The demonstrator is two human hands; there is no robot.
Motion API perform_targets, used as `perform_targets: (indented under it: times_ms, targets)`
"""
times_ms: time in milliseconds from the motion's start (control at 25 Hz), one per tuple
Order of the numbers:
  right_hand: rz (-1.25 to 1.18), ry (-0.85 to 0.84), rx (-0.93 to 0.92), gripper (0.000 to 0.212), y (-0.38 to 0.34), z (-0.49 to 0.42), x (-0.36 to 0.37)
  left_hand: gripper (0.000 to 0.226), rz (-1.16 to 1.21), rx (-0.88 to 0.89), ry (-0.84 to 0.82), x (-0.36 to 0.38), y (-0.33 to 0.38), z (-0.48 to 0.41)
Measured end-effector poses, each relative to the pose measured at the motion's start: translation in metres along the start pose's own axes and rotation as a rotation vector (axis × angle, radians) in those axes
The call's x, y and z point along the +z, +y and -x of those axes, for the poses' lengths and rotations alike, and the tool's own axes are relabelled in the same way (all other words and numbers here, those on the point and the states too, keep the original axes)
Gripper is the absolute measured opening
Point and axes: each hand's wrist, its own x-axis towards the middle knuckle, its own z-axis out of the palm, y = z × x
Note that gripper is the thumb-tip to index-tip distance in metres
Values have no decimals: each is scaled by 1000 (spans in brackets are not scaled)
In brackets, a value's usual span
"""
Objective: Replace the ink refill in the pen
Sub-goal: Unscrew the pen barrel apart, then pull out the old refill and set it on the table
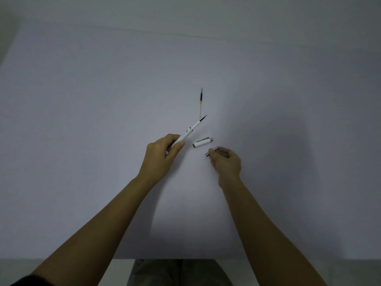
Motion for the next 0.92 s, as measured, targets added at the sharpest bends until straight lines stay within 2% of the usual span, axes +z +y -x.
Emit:
perform_targets:
  times_ms: [160,360,520,640,720,760,840,920]
  targets:
    - [199,80,-140,33,1,-6,10,13,13,20,23,-2,2,-5]
    - [213,65,-171,36,4,-9,12,13,4,25,32,-2,3,-4]
    - [148,62,-177,29,2,-8,9,15,-2,30,17,-2,4,-7]
    - [132,37,-366,12,-15,-1,7,14,-8,25,18,-2,4,-10]
    - [181,-96,-499,3,-35,5,7,13,-6,26,17,-1,7,-13]
    - [169,-199,-520,6,-45,8,9,13,-12,36,13,1,9,-15]
    - [104,-349,-510,9,-61,11,12,15,-37,73,5,5,14,-16]
    - [62,-381,-488,9,-73,10,17,15,-37,88,4,8,18,-17]
